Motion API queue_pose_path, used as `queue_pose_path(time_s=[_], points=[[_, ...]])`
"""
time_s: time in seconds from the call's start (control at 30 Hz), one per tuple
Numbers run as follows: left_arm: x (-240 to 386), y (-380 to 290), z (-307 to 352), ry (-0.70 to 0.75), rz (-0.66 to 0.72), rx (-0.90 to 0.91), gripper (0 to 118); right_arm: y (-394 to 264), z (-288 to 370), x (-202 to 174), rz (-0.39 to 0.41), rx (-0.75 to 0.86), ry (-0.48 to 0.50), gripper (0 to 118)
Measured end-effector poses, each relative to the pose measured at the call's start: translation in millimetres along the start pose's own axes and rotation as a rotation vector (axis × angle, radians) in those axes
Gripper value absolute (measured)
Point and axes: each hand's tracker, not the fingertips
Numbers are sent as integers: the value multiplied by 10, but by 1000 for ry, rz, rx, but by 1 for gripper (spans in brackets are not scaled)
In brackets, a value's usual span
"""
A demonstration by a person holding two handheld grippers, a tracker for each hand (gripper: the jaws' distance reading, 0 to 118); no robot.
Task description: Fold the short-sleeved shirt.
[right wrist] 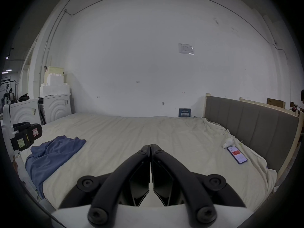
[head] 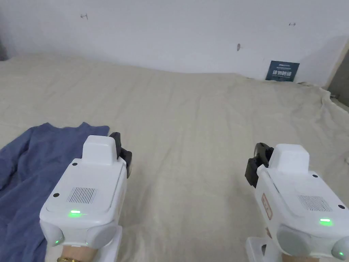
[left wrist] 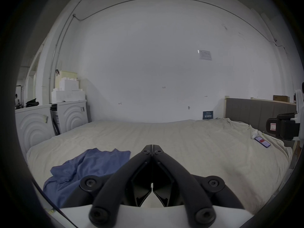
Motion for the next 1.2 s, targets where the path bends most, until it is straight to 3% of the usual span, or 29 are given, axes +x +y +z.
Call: queue_pose_path(time_s=[0.33, 0.63, 1.13, 1.2], points=[[-746, -3, 342, 233, 2, 4, 0, 114, -192, -765, 34, 21, 227, 0], [-1187, -28, 645, 371, 13, -8, 0, 144, -244, -1343, 54, 26, 373, 0], [-1364, -87, 756, 439, 31, -22, 0, 123, -234, -1569, 65, 17, 447, 0], [-1391, -79, 728, 427, 58, -45, 10, 124, -238, -1558, 65, 19, 445, 0]])
